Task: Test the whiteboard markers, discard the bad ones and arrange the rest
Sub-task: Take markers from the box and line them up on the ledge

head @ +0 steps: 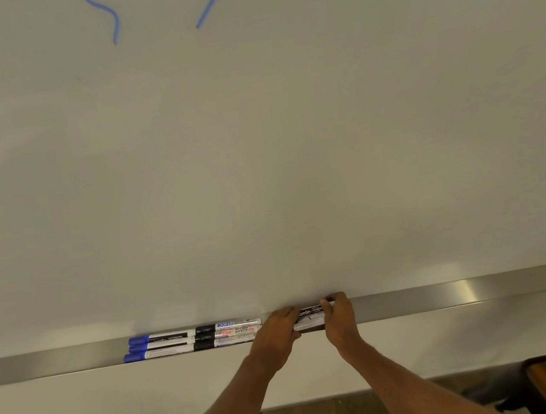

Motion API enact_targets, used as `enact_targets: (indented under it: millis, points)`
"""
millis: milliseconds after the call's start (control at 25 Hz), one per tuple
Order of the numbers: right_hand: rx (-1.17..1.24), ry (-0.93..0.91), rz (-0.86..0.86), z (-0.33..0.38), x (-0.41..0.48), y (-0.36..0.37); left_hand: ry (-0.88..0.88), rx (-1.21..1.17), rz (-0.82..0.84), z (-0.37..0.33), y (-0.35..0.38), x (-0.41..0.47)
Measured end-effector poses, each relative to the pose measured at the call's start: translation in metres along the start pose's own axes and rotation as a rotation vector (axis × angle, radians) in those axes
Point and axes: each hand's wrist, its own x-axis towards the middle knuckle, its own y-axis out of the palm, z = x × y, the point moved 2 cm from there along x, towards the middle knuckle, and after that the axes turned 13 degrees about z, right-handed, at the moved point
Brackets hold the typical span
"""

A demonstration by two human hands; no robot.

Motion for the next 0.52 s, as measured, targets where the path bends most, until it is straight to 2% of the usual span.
enact_targets:
  millis: [160, 400, 520]
  points:
    - [-0.184, 0.0, -0.01, -0.002, -0.001, 0.003, -0.012, 0.004, 0.002, 0.002, 0.001, 0.001]
    - [-0.519, -0.108, 0.119, -0.008, -0.01, 0.002, -0.002, 0.081, -0.027, -0.002, 0.0, -0.001]
    - [-0.692, -0.071, 0.116, -0.009, -0.013, -0.002, -0.01, 0.08, -0.031, -0.004, -0.001, -0.002]
